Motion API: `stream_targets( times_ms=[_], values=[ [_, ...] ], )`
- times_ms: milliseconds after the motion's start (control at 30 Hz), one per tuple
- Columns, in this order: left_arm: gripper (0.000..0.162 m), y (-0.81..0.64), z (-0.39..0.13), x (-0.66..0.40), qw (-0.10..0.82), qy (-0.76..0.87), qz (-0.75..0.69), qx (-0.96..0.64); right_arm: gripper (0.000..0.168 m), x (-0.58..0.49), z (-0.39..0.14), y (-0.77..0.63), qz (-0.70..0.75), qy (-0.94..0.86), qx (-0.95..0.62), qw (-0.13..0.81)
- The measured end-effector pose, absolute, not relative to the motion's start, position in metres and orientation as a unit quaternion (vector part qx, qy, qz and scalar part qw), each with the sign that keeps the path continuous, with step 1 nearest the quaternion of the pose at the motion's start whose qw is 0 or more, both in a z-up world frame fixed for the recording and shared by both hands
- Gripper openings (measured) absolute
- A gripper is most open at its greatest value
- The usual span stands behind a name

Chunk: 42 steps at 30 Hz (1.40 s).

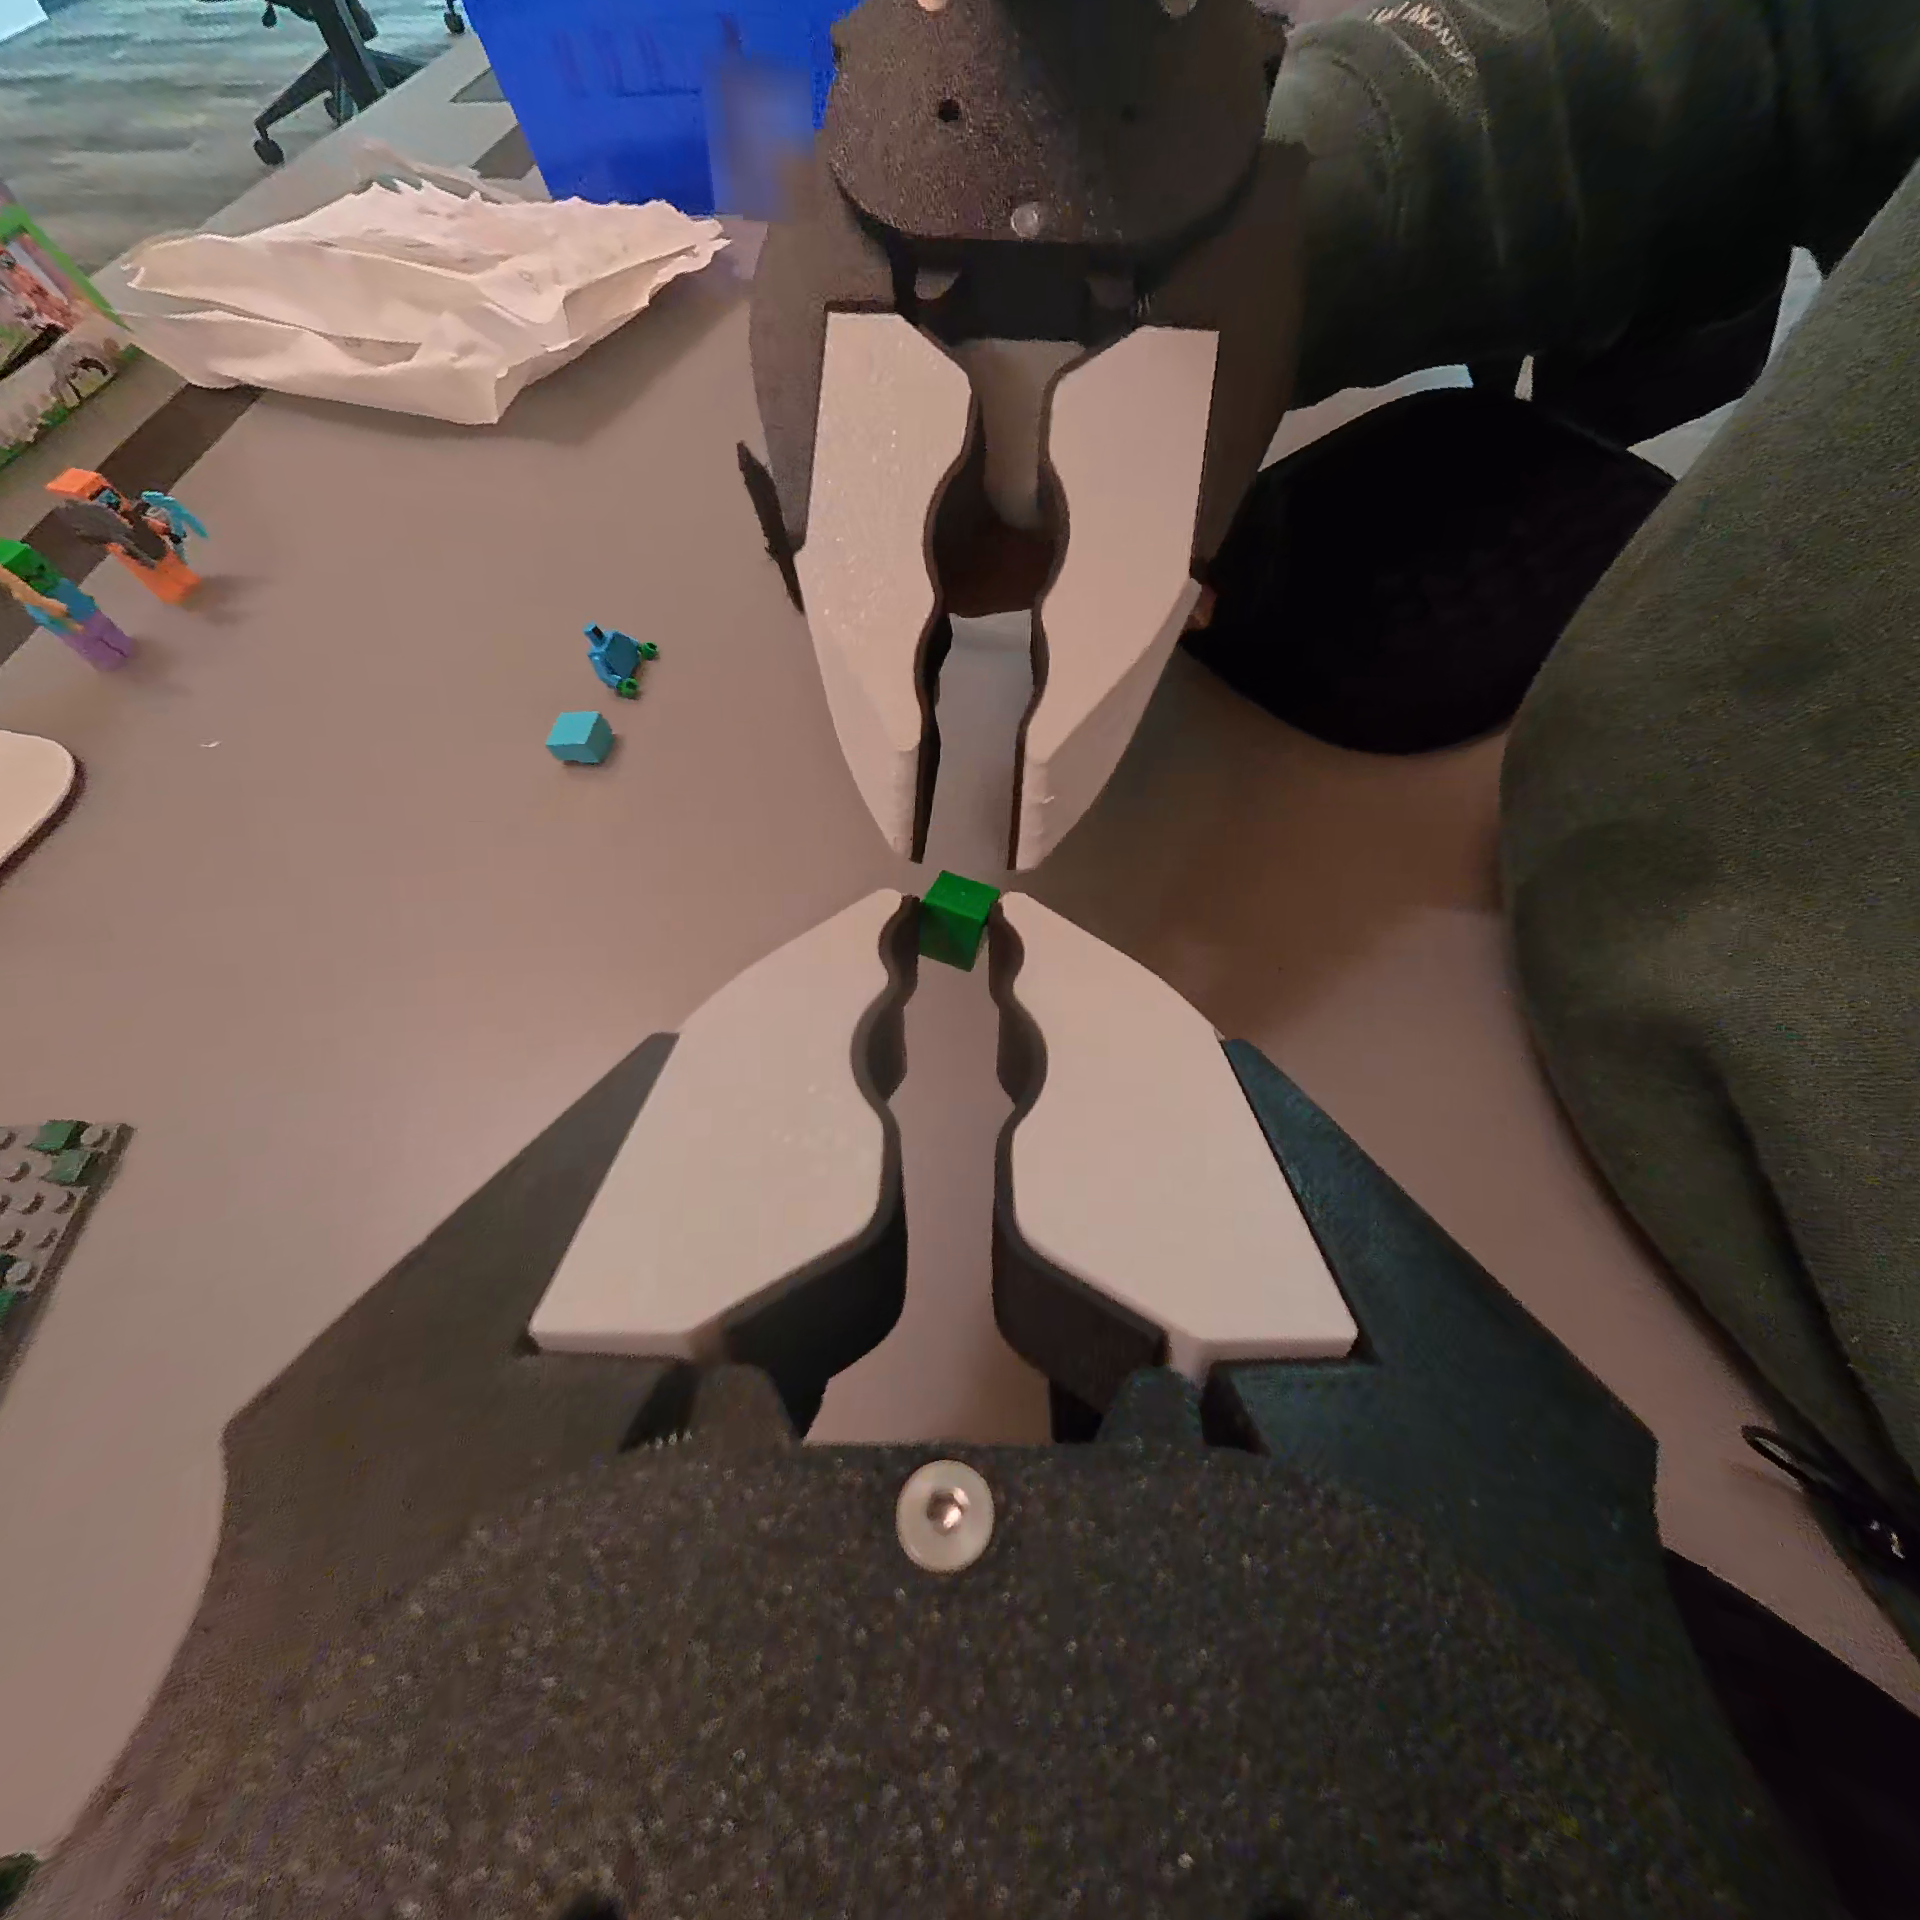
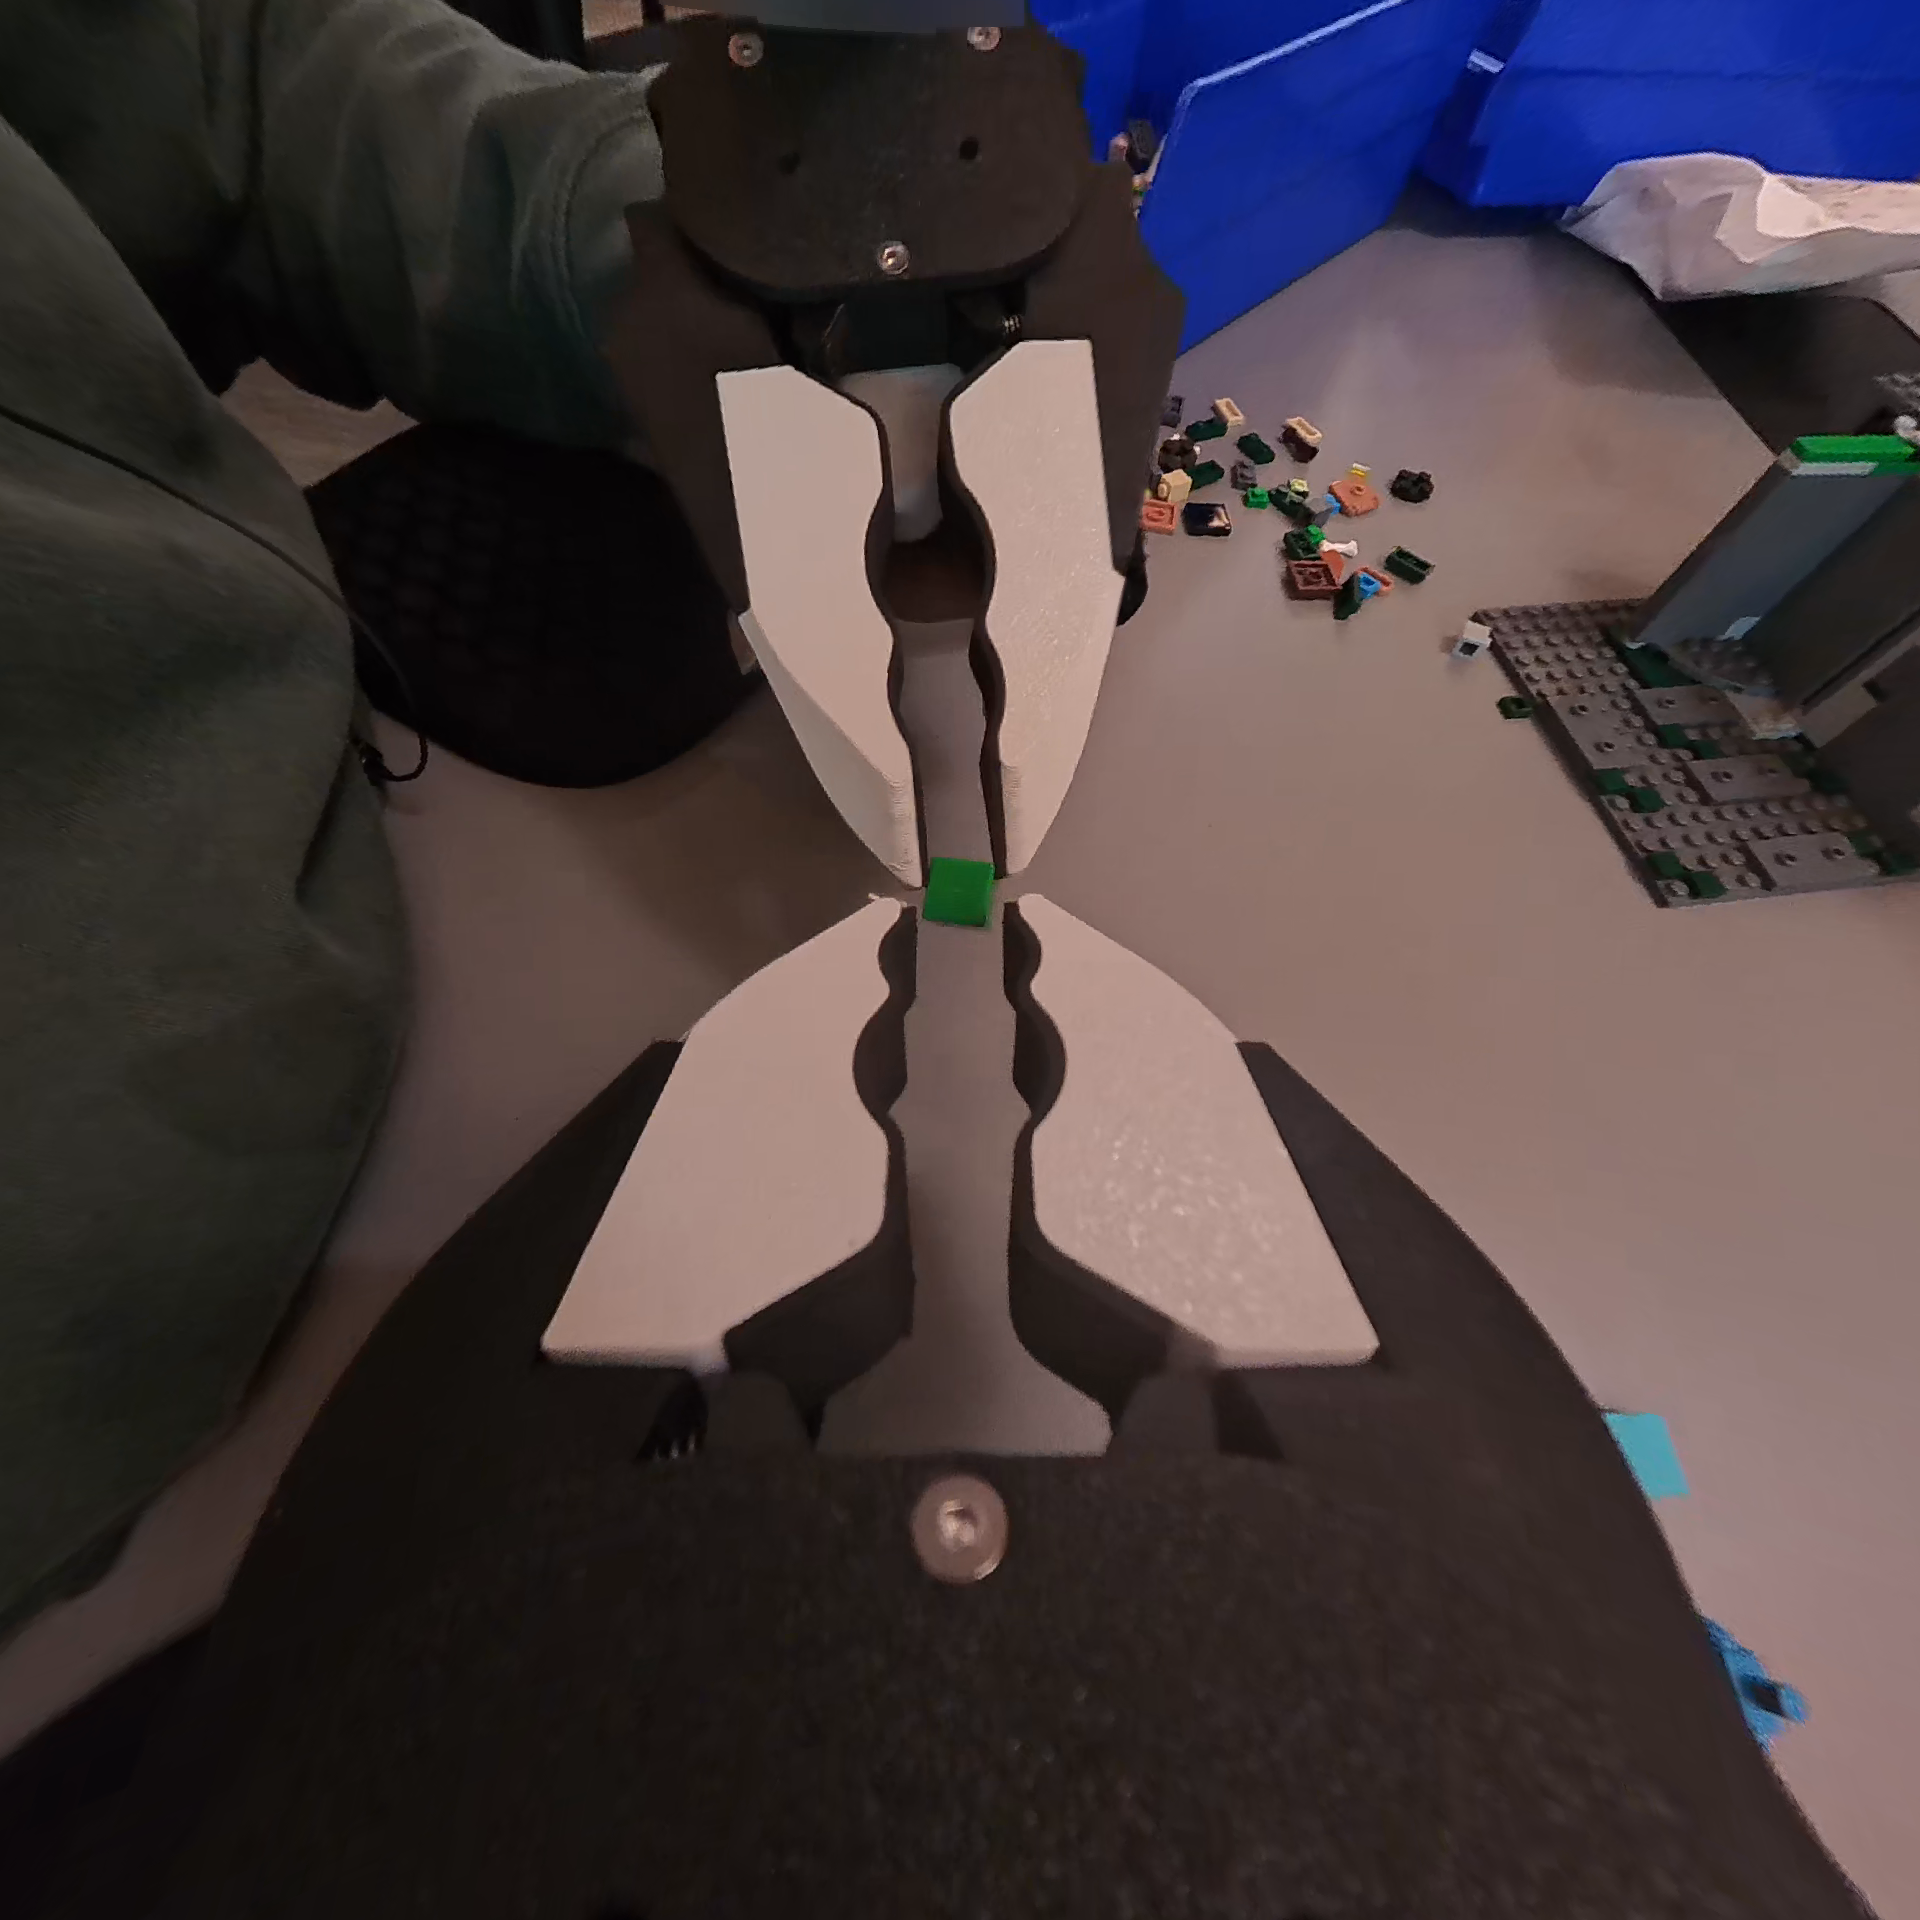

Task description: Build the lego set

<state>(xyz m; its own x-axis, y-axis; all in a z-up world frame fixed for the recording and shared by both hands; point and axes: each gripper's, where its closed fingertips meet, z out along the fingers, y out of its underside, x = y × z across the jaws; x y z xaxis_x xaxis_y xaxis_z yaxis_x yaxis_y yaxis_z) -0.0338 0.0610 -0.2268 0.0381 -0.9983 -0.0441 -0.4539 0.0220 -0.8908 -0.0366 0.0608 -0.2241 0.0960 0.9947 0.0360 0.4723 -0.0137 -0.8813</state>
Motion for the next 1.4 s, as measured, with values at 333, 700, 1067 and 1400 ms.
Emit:
stream_targets(
  times_ms=[333,700,1067,1400],
  values=[
    [0.012,0.054,-0.224,-0.033,0.390,0.599,-0.362,-0.598,0.012,-0.042,-0.226,0.055,0.314,-0.610,-0.612,0.394],
    [0.015,0.061,-0.230,-0.038,0.388,0.584,-0.358,-0.616,0.012,-0.022,-0.223,0.060,0.332,-0.594,-0.626,0.382],
    [0.005,0.099,-0.270,-0.048,0.378,0.536,-0.271,-0.704,0.012,0.058,-0.223,0.120,0.265,-0.556,-0.691,0.379],
    [0.005,0.106,-0.280,-0.052,0.378,0.532,-0.249,-0.715,0.012,0.127,-0.267,0.175,0.207,-0.541,-0.751,0.317]
  ],
)
